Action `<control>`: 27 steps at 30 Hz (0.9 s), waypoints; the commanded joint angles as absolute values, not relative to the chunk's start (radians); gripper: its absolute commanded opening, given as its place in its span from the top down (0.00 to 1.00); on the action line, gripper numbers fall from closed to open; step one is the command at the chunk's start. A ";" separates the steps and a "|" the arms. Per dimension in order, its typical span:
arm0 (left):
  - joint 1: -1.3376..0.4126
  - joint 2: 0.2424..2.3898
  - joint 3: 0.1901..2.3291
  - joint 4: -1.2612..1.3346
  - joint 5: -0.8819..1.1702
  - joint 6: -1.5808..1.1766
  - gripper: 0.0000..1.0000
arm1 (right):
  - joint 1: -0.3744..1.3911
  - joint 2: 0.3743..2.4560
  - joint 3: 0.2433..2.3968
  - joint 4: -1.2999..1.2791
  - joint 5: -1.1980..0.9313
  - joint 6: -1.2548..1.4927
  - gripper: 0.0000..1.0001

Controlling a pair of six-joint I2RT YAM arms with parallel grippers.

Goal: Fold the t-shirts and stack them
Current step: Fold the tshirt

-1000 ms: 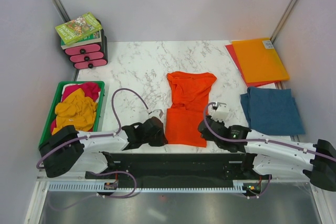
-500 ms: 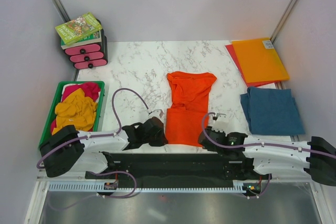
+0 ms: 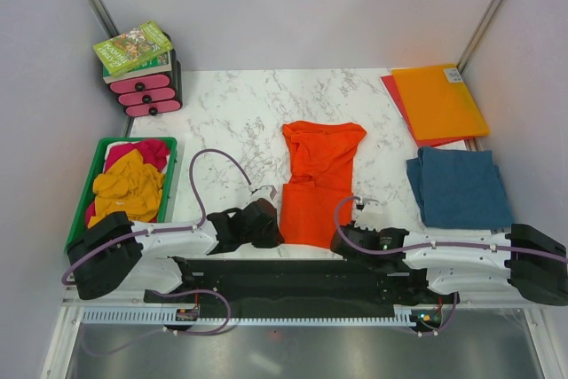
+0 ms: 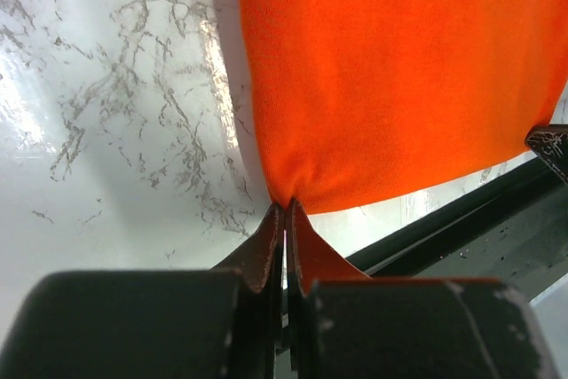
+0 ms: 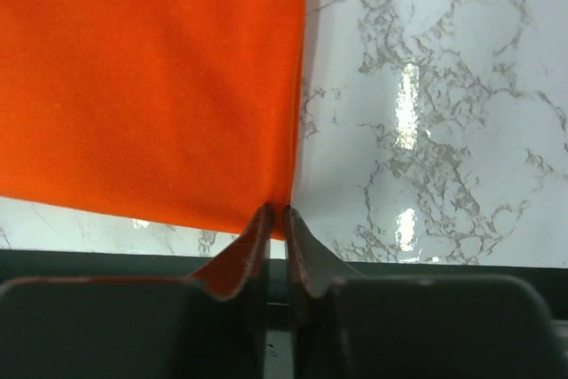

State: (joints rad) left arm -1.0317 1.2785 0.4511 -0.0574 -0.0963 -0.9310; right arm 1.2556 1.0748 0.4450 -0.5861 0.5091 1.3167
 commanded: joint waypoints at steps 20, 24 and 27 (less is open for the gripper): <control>-1.167 1.101 0.528 -0.224 -0.321 -0.907 0.98 | 1.428 1.049 0.589 -0.853 0.730 1.525 1.00; -1.222 1.094 0.575 -0.271 -0.370 -0.905 0.98 | 1.460 1.075 0.632 -0.870 0.758 1.546 1.00; -1.227 1.077 0.606 -0.288 -0.396 -0.899 0.98 | 1.471 1.077 0.692 -0.920 0.816 1.565 1.00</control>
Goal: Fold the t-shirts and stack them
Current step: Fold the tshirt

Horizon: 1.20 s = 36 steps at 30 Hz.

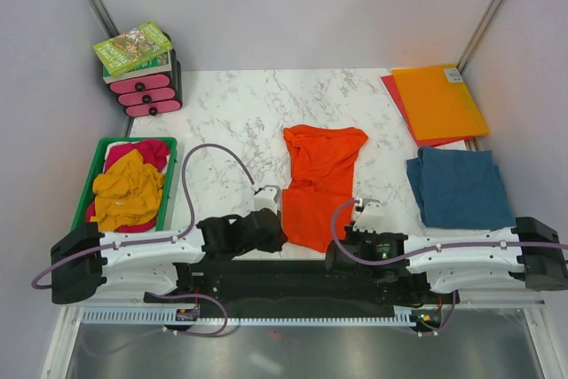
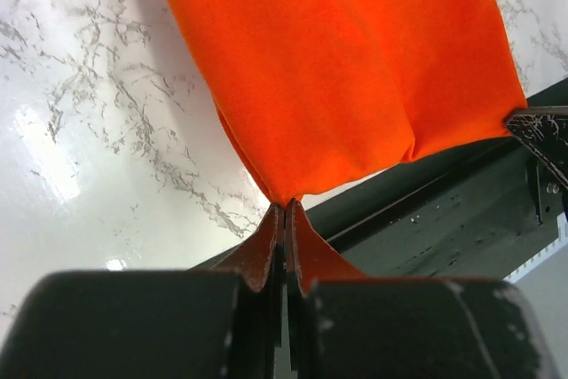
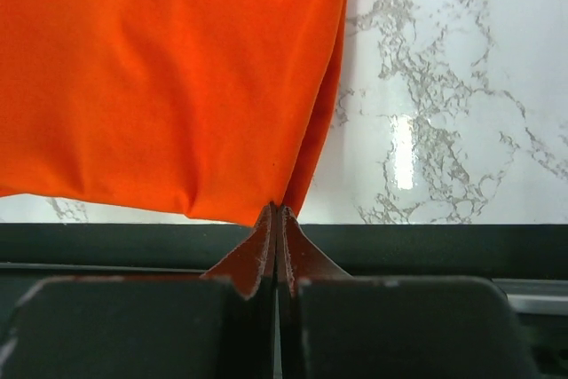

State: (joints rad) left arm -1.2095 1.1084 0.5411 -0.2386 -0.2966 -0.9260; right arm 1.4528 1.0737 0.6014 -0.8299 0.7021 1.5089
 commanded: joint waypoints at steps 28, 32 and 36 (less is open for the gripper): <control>-0.689 1.669 1.347 -0.238 -0.178 -0.483 0.98 | 0.540 1.572 1.242 -0.387 0.597 0.658 1.00; -0.641 1.767 1.466 -0.250 -0.152 -0.477 0.98 | 0.486 1.699 1.357 -0.371 0.558 0.624 1.00; -0.609 1.880 1.548 -0.259 -0.123 -0.466 0.98 | 0.448 1.808 1.431 -0.354 0.525 0.615 1.00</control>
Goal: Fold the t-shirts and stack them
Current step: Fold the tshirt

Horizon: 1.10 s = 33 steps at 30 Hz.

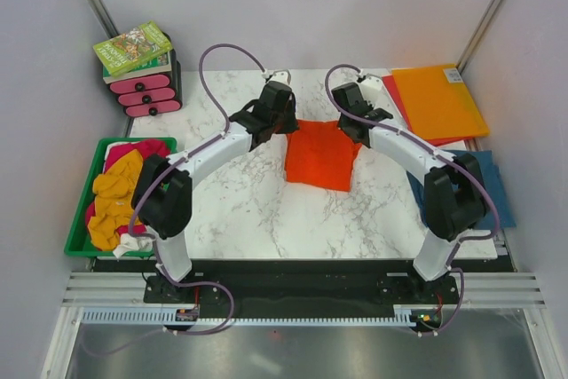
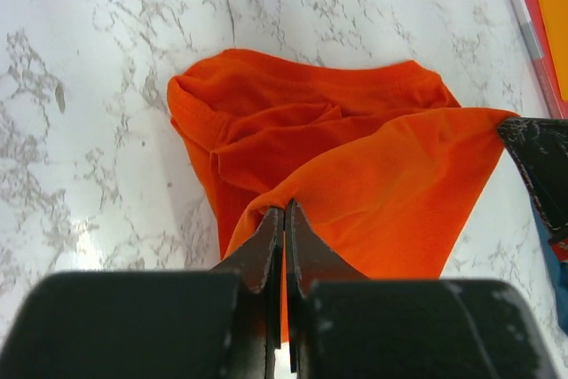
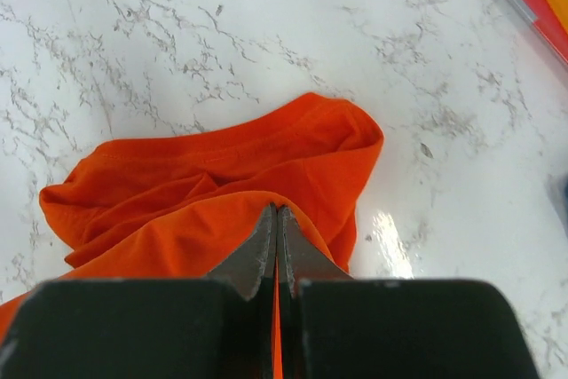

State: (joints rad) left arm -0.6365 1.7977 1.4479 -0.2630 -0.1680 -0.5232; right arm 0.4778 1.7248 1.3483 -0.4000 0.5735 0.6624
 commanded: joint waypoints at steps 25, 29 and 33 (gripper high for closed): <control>-0.558 1.970 1.654 -0.308 -0.137 -0.523 0.44 | 0.488 1.801 1.307 -0.166 0.434 0.618 0.66; -0.578 1.979 1.536 -0.235 -0.026 -0.563 0.85 | 0.500 1.835 1.256 -0.137 0.361 0.660 1.00; -0.606 2.022 1.494 -0.222 -0.018 -0.572 0.91 | 0.515 1.907 1.243 -0.141 0.360 0.672 1.00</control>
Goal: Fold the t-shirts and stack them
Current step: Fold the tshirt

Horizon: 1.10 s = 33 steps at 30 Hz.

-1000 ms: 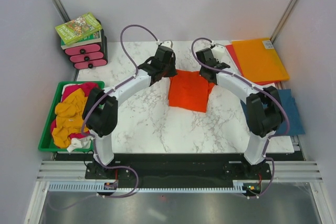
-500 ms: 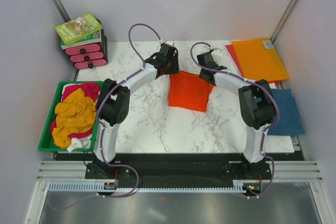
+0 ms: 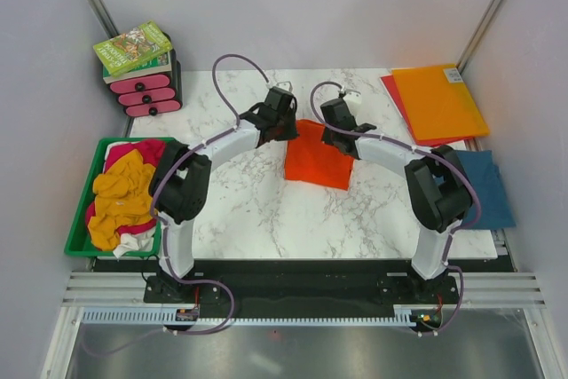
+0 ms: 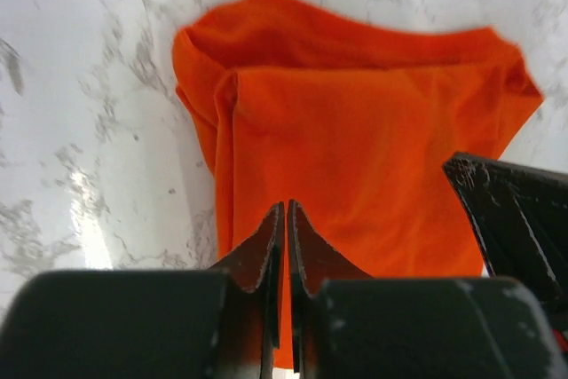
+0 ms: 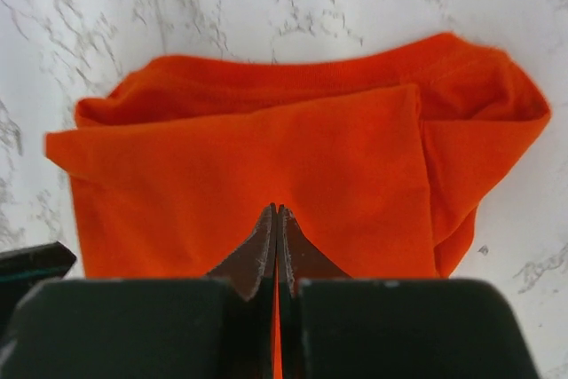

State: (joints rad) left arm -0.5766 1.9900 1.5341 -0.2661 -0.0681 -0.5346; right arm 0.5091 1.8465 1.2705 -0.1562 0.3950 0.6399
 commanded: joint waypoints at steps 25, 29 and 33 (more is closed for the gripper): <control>-0.704 1.766 1.121 -0.207 -0.130 -0.644 0.89 | 0.614 1.710 0.975 -0.178 0.442 0.724 1.00; -0.719 1.658 1.129 -0.210 -0.159 -0.623 0.61 | 0.621 1.619 1.068 -0.255 0.505 0.652 0.84; -0.732 1.520 1.109 -0.213 -0.155 -0.603 0.51 | 0.643 1.464 1.080 -0.288 0.546 0.586 0.64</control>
State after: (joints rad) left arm -0.7162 1.6825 1.1183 -0.2283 -0.1219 -0.6205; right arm 0.6186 1.6398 1.0145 -0.2409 0.4587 0.6670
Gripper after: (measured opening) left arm 0.464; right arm 0.301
